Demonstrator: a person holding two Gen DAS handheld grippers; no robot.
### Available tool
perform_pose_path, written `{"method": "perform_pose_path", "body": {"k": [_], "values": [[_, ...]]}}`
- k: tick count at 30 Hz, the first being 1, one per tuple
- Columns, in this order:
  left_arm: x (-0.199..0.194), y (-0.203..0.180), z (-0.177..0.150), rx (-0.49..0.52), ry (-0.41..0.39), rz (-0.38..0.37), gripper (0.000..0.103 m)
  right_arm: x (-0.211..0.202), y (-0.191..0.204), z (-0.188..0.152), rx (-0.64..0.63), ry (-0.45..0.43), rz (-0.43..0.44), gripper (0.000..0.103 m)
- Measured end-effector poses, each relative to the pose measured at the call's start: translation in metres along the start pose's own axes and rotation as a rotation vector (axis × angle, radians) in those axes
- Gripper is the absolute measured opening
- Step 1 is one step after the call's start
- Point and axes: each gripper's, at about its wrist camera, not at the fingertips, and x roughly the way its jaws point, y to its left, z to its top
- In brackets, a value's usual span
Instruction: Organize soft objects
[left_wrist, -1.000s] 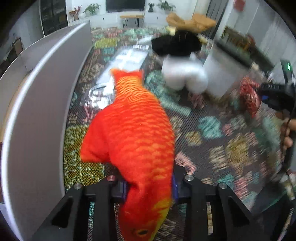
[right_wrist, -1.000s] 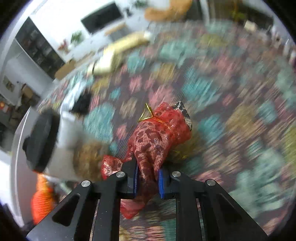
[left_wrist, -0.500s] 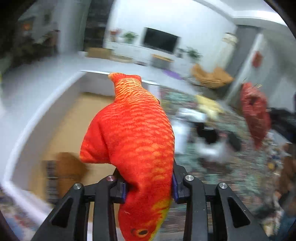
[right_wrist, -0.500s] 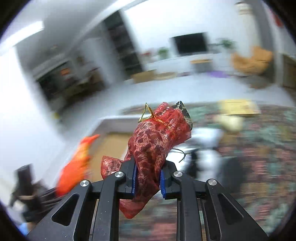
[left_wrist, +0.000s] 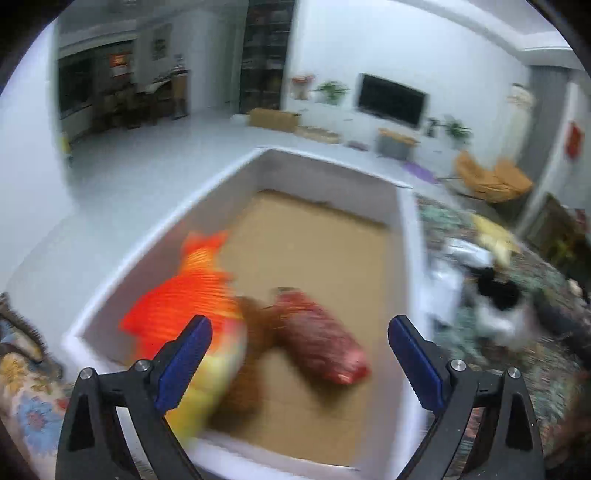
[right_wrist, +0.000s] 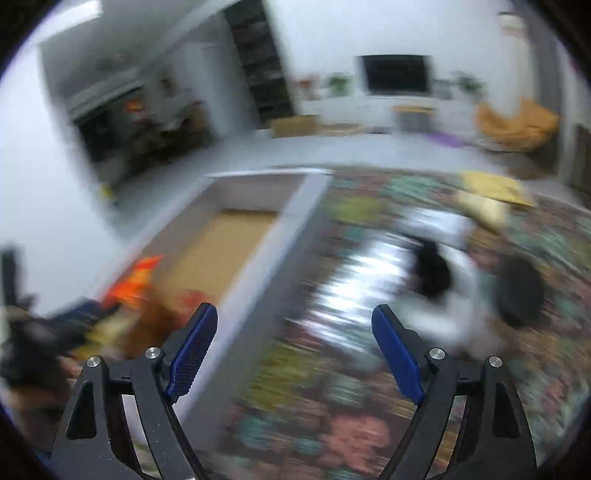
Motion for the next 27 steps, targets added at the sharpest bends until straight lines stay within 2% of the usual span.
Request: {"method": "perform_pose_path", "body": {"k": [4, 6, 9, 11, 12, 17, 19, 20, 23, 27], "values": [[0.000, -0.079, -0.015, 0.124, 0.043, -0.206, 0.096, -0.004, -0.078, -0.048, 0.148, 0.031, -0.253, 0.088], [0.002, -0.122, -0.034, 0.215, 0.086, -0.291, 0.096, -0.005, -0.121, -0.074, 0.263, 0.062, -0.342, 0.088], [0.025, -0.176, -0.064, 0.327, 0.162, -0.345, 0.096, 0.003, -0.165, -0.092, 0.400, 0.103, -0.420, 0.088], [0.050, -0.199, -0.083, 0.370, 0.206, -0.332, 0.096, 0.010, -0.185, -0.098, 0.446, 0.126, -0.453, 0.088], [0.069, -0.208, -0.091, 0.382, 0.225, -0.303, 0.096, 0.014, -0.191, -0.099, 0.452, 0.126, -0.467, 0.088], [0.133, -0.212, -0.103, 0.393, 0.239, -0.192, 0.096, 0.033, -0.211, -0.106, 0.386, 0.115, -0.561, 0.088], [0.148, -0.211, -0.105, 0.402, 0.236, -0.172, 0.096, 0.042, -0.216, -0.114, 0.380, 0.132, -0.564, 0.089], [0.152, -0.210, -0.105, 0.411, 0.231, -0.169, 0.096, 0.045, -0.218, -0.115, 0.370, 0.112, -0.567, 0.089], [0.156, -0.205, -0.108, 0.439, 0.163, -0.178, 0.101, 0.050, -0.219, -0.115, 0.361, 0.112, -0.570, 0.092], [0.161, -0.203, -0.107, 0.433, 0.174, -0.189, 0.103, 0.050, -0.216, -0.114, 0.359, 0.108, -0.572, 0.093]]}}
